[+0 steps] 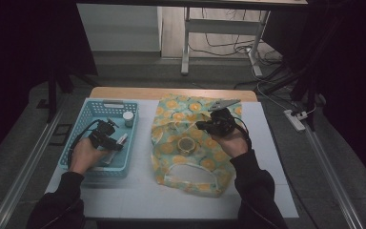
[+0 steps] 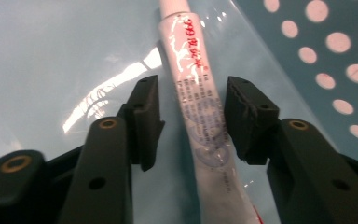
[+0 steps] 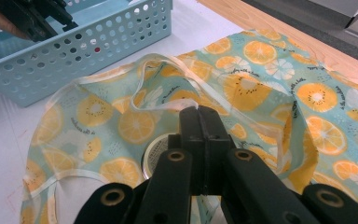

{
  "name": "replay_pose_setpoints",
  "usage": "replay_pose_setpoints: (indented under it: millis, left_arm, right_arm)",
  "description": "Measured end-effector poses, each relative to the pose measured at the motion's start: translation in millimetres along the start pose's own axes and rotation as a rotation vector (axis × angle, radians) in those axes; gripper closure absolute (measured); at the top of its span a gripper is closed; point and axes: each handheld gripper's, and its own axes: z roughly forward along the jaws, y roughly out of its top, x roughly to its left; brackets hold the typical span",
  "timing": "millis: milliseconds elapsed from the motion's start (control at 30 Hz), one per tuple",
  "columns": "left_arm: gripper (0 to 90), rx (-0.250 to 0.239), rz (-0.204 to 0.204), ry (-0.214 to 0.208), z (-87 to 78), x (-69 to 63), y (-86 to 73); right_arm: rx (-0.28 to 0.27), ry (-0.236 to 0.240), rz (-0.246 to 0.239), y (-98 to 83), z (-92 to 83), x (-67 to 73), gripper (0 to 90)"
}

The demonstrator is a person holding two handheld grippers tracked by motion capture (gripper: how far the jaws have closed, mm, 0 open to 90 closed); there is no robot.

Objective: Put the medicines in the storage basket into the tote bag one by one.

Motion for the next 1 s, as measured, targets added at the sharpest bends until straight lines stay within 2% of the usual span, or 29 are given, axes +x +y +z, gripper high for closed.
replay_pose_setpoints:
  millis: [233,533,633,767,1000]
  left_arm:
    - [71.2,0.028,-0.052,-0.025,-0.6,0.9,3.4]
    - [72.6,0.026,-0.089,-0.025,-3.4,2.2,4.2]
    - [72.6,0.022,-0.091,-0.039,-6.3,2.9,4.6]
    - [72.6,0.008,-0.087,-0.036,-9.9,3.1,5.1]
    - [72.6,-0.042,-0.056,-0.029,-22.7,3.9,5.3]
  right_arm:
    - [0.0,0.0,0.0,-0.2,0.0,-0.3,90.0]
    - [-0.003,-0.001,0.001,0.0,-0.4,-0.4,90.0]
    - [-0.006,-0.002,0.001,-0.3,-0.5,-0.8,90.0]
    - [-0.012,-0.002,0.002,0.0,-1.3,-0.6,90.0]
    - [-0.016,-0.004,0.003,0.3,-2.5,-0.4,90.0]
